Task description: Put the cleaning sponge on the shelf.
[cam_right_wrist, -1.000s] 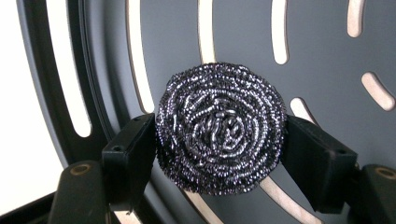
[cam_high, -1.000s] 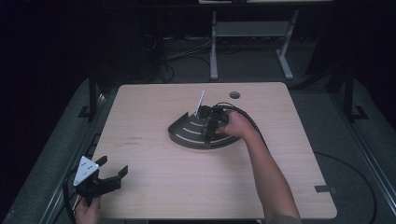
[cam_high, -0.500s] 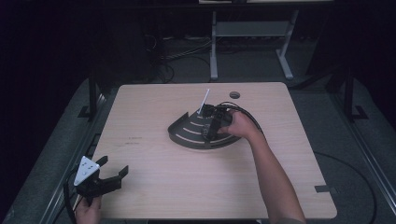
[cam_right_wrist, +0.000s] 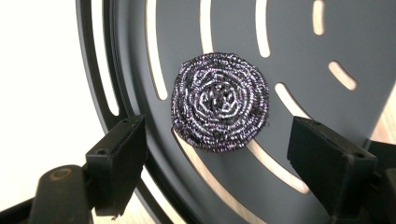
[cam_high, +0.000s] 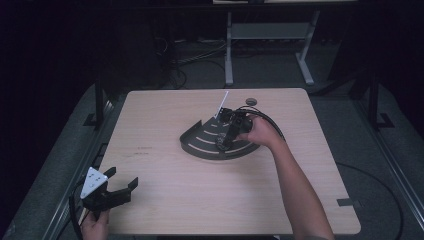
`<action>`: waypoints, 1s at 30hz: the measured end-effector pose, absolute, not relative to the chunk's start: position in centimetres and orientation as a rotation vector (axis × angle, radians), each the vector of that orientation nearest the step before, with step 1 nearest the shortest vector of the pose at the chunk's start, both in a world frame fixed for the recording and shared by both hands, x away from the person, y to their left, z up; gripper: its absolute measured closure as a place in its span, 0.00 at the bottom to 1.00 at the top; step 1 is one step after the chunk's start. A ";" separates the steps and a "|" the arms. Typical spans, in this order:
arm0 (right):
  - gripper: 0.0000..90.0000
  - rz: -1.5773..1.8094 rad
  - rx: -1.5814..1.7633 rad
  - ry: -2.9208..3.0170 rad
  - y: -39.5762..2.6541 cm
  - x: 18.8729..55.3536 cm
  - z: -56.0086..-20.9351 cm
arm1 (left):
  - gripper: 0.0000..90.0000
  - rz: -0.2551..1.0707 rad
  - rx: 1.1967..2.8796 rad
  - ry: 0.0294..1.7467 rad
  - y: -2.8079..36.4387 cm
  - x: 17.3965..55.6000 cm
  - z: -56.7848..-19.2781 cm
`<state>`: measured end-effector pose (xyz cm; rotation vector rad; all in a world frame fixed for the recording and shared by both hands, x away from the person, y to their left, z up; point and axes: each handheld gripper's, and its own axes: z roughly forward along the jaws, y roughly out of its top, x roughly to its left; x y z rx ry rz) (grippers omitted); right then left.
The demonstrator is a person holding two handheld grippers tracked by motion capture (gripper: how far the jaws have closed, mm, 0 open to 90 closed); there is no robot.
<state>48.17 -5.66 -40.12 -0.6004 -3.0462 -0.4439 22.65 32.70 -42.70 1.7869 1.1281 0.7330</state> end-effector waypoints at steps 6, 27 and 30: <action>0.21 -0.474 -0.591 -3.033 -5.9 47.8 -39.5 | 0.15 0.740 1.780 1.134 32.8 22.6 -42.7; 0.20 -0.459 -0.567 -3.055 -6.0 46.7 -38.7 | 0.15 0.740 1.788 1.131 32.8 22.6 -42.8; 0.20 -0.457 -0.562 -3.059 -6.1 46.5 -38.6 | 0.15 0.739 1.790 1.131 32.7 22.6 -42.8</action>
